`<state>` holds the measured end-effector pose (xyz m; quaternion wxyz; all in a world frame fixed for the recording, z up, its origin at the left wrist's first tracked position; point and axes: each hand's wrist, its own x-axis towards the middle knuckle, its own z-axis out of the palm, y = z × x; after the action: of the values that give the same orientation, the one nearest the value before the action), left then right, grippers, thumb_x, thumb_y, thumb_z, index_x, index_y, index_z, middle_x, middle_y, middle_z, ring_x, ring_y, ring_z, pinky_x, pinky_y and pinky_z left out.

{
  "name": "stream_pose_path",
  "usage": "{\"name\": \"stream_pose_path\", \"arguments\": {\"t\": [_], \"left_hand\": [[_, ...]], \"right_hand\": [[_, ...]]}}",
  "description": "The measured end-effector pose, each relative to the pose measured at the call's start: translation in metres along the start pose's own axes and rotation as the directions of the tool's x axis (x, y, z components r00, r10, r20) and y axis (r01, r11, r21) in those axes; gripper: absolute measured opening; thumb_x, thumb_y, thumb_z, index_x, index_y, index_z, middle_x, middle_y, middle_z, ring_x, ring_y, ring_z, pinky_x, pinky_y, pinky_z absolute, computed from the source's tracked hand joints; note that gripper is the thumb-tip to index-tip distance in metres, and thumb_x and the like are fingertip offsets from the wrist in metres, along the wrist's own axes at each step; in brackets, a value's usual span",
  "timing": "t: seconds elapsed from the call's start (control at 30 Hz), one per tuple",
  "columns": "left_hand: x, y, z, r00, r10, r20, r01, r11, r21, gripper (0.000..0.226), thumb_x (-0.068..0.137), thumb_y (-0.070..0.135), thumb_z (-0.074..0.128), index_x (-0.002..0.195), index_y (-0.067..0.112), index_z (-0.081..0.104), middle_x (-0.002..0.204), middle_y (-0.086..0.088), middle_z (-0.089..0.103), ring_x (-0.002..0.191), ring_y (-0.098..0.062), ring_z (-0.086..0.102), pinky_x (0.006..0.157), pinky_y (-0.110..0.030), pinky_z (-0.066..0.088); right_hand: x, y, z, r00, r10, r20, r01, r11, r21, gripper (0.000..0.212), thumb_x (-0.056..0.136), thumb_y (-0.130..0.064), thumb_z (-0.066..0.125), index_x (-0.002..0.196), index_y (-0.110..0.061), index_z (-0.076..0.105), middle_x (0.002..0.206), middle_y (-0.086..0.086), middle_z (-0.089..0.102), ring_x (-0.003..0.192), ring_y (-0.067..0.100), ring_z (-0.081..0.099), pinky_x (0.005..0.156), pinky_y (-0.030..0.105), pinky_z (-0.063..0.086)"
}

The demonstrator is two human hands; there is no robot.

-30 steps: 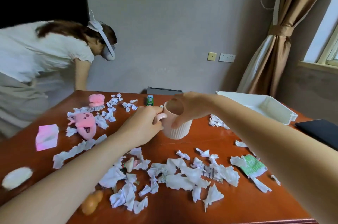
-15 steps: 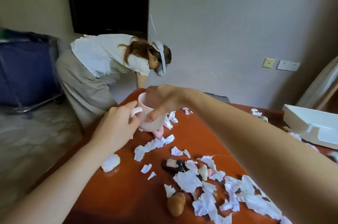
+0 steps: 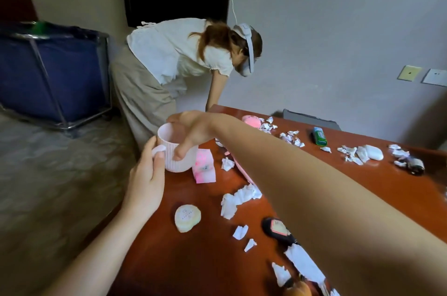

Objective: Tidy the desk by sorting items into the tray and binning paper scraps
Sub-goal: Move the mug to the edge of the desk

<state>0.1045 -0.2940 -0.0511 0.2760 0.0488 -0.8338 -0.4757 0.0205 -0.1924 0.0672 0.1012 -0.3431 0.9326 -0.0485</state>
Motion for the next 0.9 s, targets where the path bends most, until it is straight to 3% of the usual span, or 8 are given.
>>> {"name": "stream_pose_path", "arguments": {"t": [0.23, 0.5, 0.7, 0.8, 0.9], "left_hand": [[0.011, -0.007, 0.012, 0.999, -0.048, 0.017, 0.046, 0.996, 0.073, 0.043, 0.102, 0.023, 0.029, 0.144, 0.021, 0.034, 0.136, -0.010, 0.054, 0.124, -0.031, 0.049, 0.088, -0.028, 0.034], [0.025, -0.007, 0.030, 0.997, -0.052, 0.061, 0.044, 0.990, 0.131, 0.047, 0.101, 0.028, 0.027, 0.148, 0.022, 0.026, 0.139, -0.012, 0.051, 0.124, -0.035, 0.049, 0.098, -0.038, 0.039], [0.035, -0.002, 0.047, 0.994, -0.017, 0.110, 0.000, 0.987, 0.158, 0.048, 0.102, 0.026, 0.027, 0.149, 0.021, 0.024, 0.138, -0.016, 0.051, 0.123, -0.036, 0.049, 0.098, -0.038, 0.039], [0.037, -0.001, 0.052, 0.994, -0.027, 0.109, 0.011, 0.989, 0.144, 0.048, 0.101, 0.025, 0.029, 0.149, 0.020, 0.026, 0.140, -0.015, 0.049, 0.126, -0.035, 0.048, 0.101, -0.039, 0.039], [0.037, -0.002, 0.052, 0.993, -0.035, 0.111, 0.023, 0.994, 0.109, 0.046, 0.101, 0.025, 0.031, 0.147, 0.021, 0.032, 0.137, -0.011, 0.053, 0.124, -0.032, 0.051, 0.100, -0.038, 0.040]], "right_hand": [[0.016, 0.012, 0.006, 0.996, 0.044, 0.072, -0.047, 0.998, 0.037, 0.089, 0.072, -0.027, 0.075, 0.146, -0.023, 0.026, 0.140, 0.002, 0.042, 0.125, 0.024, 0.046, 0.092, 0.033, 0.046], [0.028, 0.033, 0.000, 0.989, 0.073, 0.130, -0.068, 0.997, -0.046, 0.094, 0.076, -0.028, 0.073, 0.149, -0.026, 0.015, 0.152, 0.001, 0.027, 0.135, 0.025, 0.035, 0.104, 0.037, 0.039], [0.031, 0.054, 0.003, 0.987, 0.110, 0.114, -0.105, 0.993, -0.050, 0.092, 0.074, -0.030, 0.075, 0.146, -0.028, 0.018, 0.149, -0.001, 0.032, 0.134, 0.026, 0.036, 0.099, 0.037, 0.039], [0.026, 0.063, 0.008, 0.991, 0.106, 0.086, -0.105, 0.994, -0.018, 0.096, 0.077, -0.026, 0.074, 0.149, -0.027, 0.011, 0.156, -0.001, 0.021, 0.140, 0.026, 0.028, 0.110, 0.042, 0.033], [0.019, 0.067, 0.012, 0.996, 0.084, 0.028, -0.085, 0.996, 0.038, 0.093, 0.077, -0.018, 0.074, 0.149, -0.022, 0.015, 0.153, 0.004, 0.027, 0.138, 0.027, 0.033, 0.110, 0.043, 0.035]]}}
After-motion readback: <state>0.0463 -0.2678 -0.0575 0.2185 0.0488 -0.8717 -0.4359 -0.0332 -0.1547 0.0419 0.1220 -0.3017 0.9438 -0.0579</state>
